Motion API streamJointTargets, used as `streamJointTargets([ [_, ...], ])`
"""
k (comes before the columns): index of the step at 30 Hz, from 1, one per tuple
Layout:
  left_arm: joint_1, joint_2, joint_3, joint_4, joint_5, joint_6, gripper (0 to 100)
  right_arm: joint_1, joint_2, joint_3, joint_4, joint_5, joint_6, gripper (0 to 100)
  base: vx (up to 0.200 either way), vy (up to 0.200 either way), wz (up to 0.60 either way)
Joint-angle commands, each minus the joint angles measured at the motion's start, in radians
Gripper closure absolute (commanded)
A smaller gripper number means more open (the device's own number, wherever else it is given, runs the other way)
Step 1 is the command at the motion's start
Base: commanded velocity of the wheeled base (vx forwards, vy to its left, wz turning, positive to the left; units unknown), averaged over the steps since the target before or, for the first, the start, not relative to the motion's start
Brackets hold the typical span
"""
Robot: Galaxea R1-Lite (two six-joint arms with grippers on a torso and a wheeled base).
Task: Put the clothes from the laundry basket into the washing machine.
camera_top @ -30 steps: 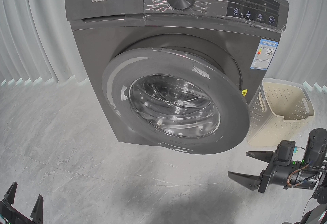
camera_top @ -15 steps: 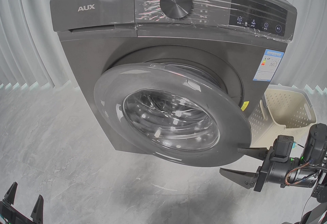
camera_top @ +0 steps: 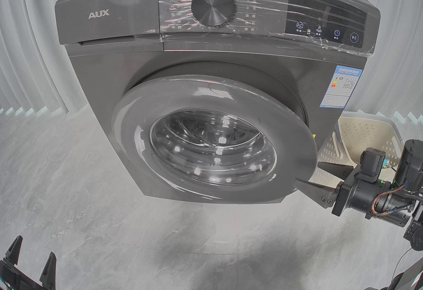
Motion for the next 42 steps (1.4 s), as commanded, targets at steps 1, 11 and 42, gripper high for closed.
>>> streamJointTargets([
  [1, 0.0, -0.015, 0.016, -0.001, 0.001, 0.0, 0, -0.033, 0.001, -0.016, 0.001, -0.01, 0.001, 0, 0.0, 0.0, 0.0],
  [11, 0.0, -0.015, 0.018, 0.001, 0.002, 0.007, 0, 0.078, -0.01, 0.125, 0.001, -0.016, -0.002, 0, 0.0, 0.0, 0.0],
  [42, 0.0, -0.015, 0.018, 0.001, 0.002, 0.008, 0, 0.13, 0.034, 0.109, -0.115, -0.018, 0.005, 0, 0.019, 0.039, 0.0],
])
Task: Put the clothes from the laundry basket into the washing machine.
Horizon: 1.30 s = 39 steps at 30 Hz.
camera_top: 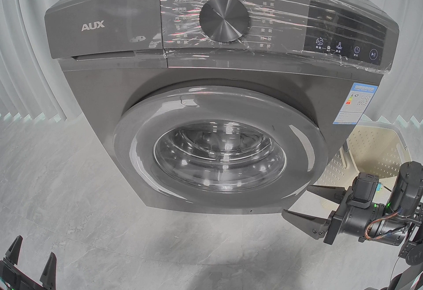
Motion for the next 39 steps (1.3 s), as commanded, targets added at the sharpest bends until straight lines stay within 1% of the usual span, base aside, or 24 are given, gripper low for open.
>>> streamJointTargets([
  [1, 0.0, -0.015, 0.018, 0.0, 0.001, 0.001, 0, 0.008, 0.004, -0.007, -0.006, 0.0, -0.001, 0, 0.0, 0.0, 0.0],
  [5, 0.0, -0.015, 0.018, 0.0, 0.0, -0.001, 0, 0.011, 0.021, -0.027, -0.072, -0.007, -0.004, 0, 0.0, 0.0, 0.0],
  [7, 0.0, -0.015, 0.016, -0.002, 0.0, -0.001, 0, 0.009, 0.033, -0.03, -0.115, -0.023, -0.005, 0, 0.2, 0.0, 0.0],
  [8, 0.0, -0.015, 0.018, -0.002, 0.0, -0.001, 0, 0.011, 0.044, -0.03, -0.151, -0.044, -0.007, 0, 0.2, 0.0, 0.0],
  [10, 0.0, -0.015, 0.018, 0.0, 0.0, -0.002, 0, 0.012, 0.061, -0.03, -0.182, -0.063, -0.007, 0, 0.2, 0.0, 0.0],
  [11, 0.0, -0.015, 0.016, 0.0, 0.0, -0.002, 0, 0.011, 0.067, -0.031, -0.196, -0.067, -0.008, 0, 0.2, 0.0, 0.0],
  [17, -0.002, -0.015, 0.016, 0.0, 0.0, -0.004, 0, 0.012, 0.09, -0.033, -0.27, -0.092, -0.013, 0, 0.0, 0.0, 0.0],
  [26, -0.002, -0.015, 0.016, 0.0, 0.0, -0.005, 0, 0.002, 0.084, -0.045, -0.277, -0.099, -0.014, 0, 0.0, 0.0, 0.0],
  [29, -0.002, -0.015, 0.018, 0.0, 0.0, -0.005, 0, -0.002, 0.082, -0.05, -0.299, -0.101, -0.016, 0, 0.0, 0.0, 0.0],
  [32, -0.002, -0.015, 0.016, 0.0, 0.0, -0.004, 0, -0.003, 0.084, -0.056, -0.319, -0.121, -0.019, 0, 0.0, 0.0, 0.0],
  [33, -0.002, -0.015, 0.016, 0.0, 0.0, -0.004, 0, -0.002, 0.087, -0.056, -0.326, -0.145, -0.022, 0, 0.0, 0.0, 0.0],
  [34, -0.002, -0.015, 0.016, 0.0, 0.0, -0.004, 0, -0.003, 0.087, -0.054, -0.329, -0.152, -0.025, 0, 0.0, 0.0, 0.0],
  [39, -0.002, -0.015, 0.016, 0.0, 0.0, -0.005, 0, 0.003, 0.084, -0.045, -0.331, -0.155, -0.031, 0, 0.0, 0.0, 0.0],
])
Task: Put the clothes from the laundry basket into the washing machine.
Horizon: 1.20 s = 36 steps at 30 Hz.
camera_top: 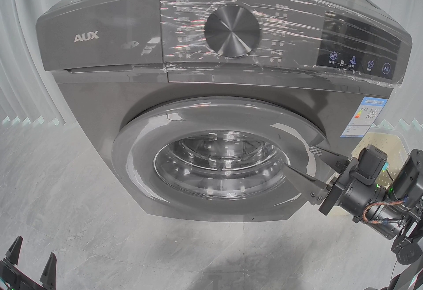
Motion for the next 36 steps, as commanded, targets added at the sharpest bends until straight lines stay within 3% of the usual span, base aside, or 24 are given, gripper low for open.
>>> streamJointTargets([
  [1, 0.0, -0.015, 0.016, -0.001, 0.0, -0.001, 0, 0.004, -0.003, 0.004, 0.001, -0.002, -0.001, 0, 0.0, 0.0, 0.0],
  [6, 0.0, -0.013, 0.016, -0.001, 0.0, -0.001, 0, 0.015, -0.011, 0.015, 0.002, 0.001, 0.001, 0, 0.0, 0.0, 0.0],
  [13, 0.0, -0.015, 0.016, -0.001, 0.0, -0.001, 0, 0.094, -0.086, 0.155, 0.008, 0.057, -0.002, 0, 0.0, 0.0, 0.0],
  [18, 0.0, -0.015, 0.016, -0.001, 0.0, 0.001, 0, 0.11, -0.165, 0.236, 0.018, 0.067, -0.025, 0, 0.0, 0.0, 0.0],
  [23, 0.0, -0.015, 0.016, -0.001, 0.0, 0.001, 0, 0.111, -0.242, 0.24, 0.085, 0.067, -0.03, 0, 0.0, 0.0, 0.0],
  [25, 0.0, -0.013, 0.016, -0.001, 0.0, -0.001, 0, 0.077, -0.373, 0.24, 0.217, 0.06, -0.045, 0, 0.0, 0.0, 0.0],
  [30, 0.0, -0.013, 0.016, -0.001, -0.001, -0.001, 0, -0.084, -0.506, 0.24, 0.397, 0.069, -0.088, 0, 0.0, 0.0, 0.0],
  [36, 0.0, -0.013, 0.016, -0.001, -0.001, 0.001, 0, -0.127, -0.804, 0.24, 0.673, 0.069, -0.096, 0, 0.0, 0.0, 0.0],
])
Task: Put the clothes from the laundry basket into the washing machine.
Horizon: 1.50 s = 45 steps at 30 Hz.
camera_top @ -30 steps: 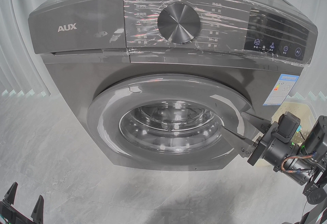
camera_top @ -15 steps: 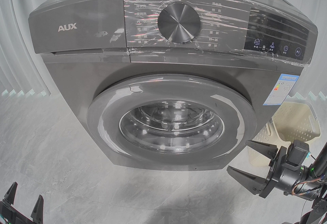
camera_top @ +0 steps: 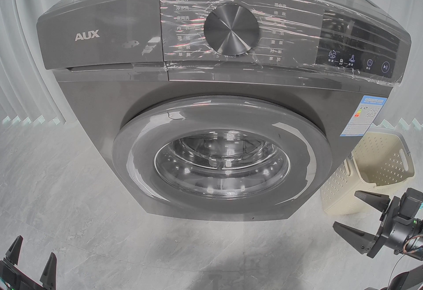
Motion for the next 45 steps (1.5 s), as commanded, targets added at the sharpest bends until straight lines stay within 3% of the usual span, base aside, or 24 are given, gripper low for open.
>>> streamJointTargets([
  [1, 0.0, -0.013, 0.016, 0.0, 0.0, 0.001, 0, -0.108, -0.367, 0.018, 0.225, 0.003, -0.018, 0, 0.0, 0.0, 0.0],
  [6, 0.002, -0.013, 0.016, 0.0, 0.0, 0.001, 0, -0.267, -0.53, 0.018, 0.329, 0.004, -0.022, 0, 0.0, 0.0, 0.0],
  [13, 0.0, -0.013, 0.016, 0.0, 0.0, -0.001, 0, -0.388, -0.702, 0.018, 0.42, 0.007, -0.025, 0, 0.0, 0.0, 0.0],
  [20, 0.0, -0.013, 0.016, 0.0, 0.0, -0.001, 0, -0.508, -0.904, 0.018, 0.578, 0.104, -0.05, 0, 0.0, 0.0, 0.0],
  [24, 0.0, -0.013, 0.016, 0.0, 0.0, -0.001, 0, -0.545, -0.996, 0.018, 0.665, 0.132, -0.055, 0, 0.0, 0.0, 0.0],
  [30, 0.0, -0.013, 0.016, 0.0, 0.0, -0.001, 0, -0.603, -1.091, 0.018, 0.755, 0.207, -0.049, 0, 0.0, 0.0, 0.0],
  [37, 0.0, -0.013, 0.016, 0.0, 0.0, -0.003, 0, -0.605, -1.091, 0.018, 0.794, 0.19, -0.058, 0, 0.0, 0.0, 0.0],
  [40, 0.0, -0.013, 0.016, 0.0, 0.0, -0.006, 0, -0.605, -1.091, 0.018, 0.843, 0.09, -0.113, 0, 0.0, 0.0, 0.0],
  [45, 0.0, -0.013, 0.016, 0.001, 0.0, -0.012, 0, -0.605, -1.091, 0.018, 0.895, 0.004, -0.136, 0, 0.0, 0.0, 0.0],
])
